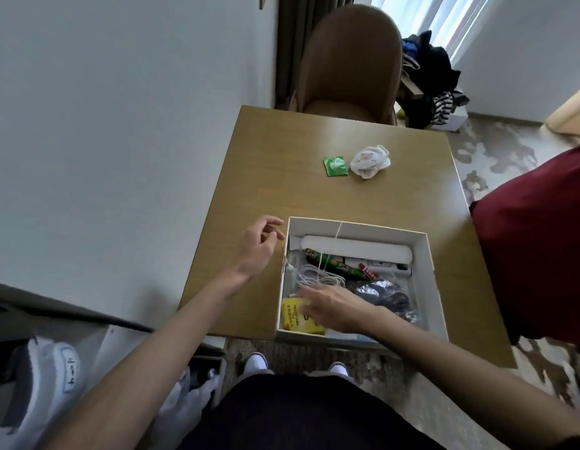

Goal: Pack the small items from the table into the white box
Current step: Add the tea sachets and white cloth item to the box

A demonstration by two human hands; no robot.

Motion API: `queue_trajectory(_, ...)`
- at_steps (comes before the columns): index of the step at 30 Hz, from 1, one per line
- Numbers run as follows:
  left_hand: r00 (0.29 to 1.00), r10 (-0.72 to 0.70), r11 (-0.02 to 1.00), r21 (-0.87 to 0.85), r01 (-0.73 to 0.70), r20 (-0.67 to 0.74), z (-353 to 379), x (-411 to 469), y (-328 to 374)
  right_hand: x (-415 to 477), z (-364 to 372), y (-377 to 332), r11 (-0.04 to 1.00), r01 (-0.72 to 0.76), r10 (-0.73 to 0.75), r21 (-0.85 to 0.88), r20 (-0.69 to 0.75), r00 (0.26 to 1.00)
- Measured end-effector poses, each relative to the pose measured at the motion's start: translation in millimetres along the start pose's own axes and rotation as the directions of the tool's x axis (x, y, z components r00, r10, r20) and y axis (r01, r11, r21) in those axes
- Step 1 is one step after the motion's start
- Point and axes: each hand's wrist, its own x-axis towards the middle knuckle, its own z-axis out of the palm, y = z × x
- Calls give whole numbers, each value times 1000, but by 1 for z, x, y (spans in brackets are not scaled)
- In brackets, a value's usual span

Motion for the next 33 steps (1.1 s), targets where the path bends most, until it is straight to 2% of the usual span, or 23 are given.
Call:
queue_trajectory(3, 999, 19, 999, -34, -20, -30, 2, 9, 7, 2, 2, 0, 999, 44, -42, 29, -61, 997)
queue_trajectory(6, 999, 35, 999, -30, -35, -15, 5, 20, 12, 4, 7, -1, 998, -32, 31, 50, 29, 999)
queue_trajectory(11, 999, 18, 1000, 5, -18, -27, 7, 41, 9, 7, -6, 4, 923, -70, 70, 378, 14, 997)
queue_trajectory(13, 1000, -16, 999, 34, 16, 4, 10, 45, 7, 6, -11, 6, 920, -91, 71, 381, 67, 995)
queue_trajectory(15, 999, -22, 993, 113, 17, 43, 16, 47, 3, 5, -7, 1, 970, -65, 37, 233, 125, 991)
queue_trajectory(17, 999, 0, 983, 183, -7, 35, 19, 49, 2, 6, 1, -3, 1000, 10, -7, -21, 109, 994)
queue_trajectory(20, 998, 50, 970, 235, -56, 29, 21, 51, 2, 8, 3, -4, 918, 125, -132, -375, 6, 991)
queue_trajectory(23, 996, 80, 955, 285, -84, 24, 22, 50, 2, 8, -2, -2, 832, 175, -223, -527, -28, 974)
queue_trajectory(26, 997, 78, 947, 310, -83, 29, 24, 50, 2, 0, -9, 1, 875, 180, -241, -449, -81, 967)
queue_trajectory(28, 997, 73, 947, 311, -79, 33, 23, 51, 2, -9, -20, 6, 941, 173, -242, -291, -220, 945)
queue_trajectory(30, 996, 71, 950, 301, -83, 50, 21, 54, 2, -18, -37, 16, 987, 116, -149, -109, -382, 912)
queue_trajectory(33, 996, 60, 953, 294, -76, 64, 22, 66, 1, -27, -65, 36, 996, 2, 49, 91, -544, 838)
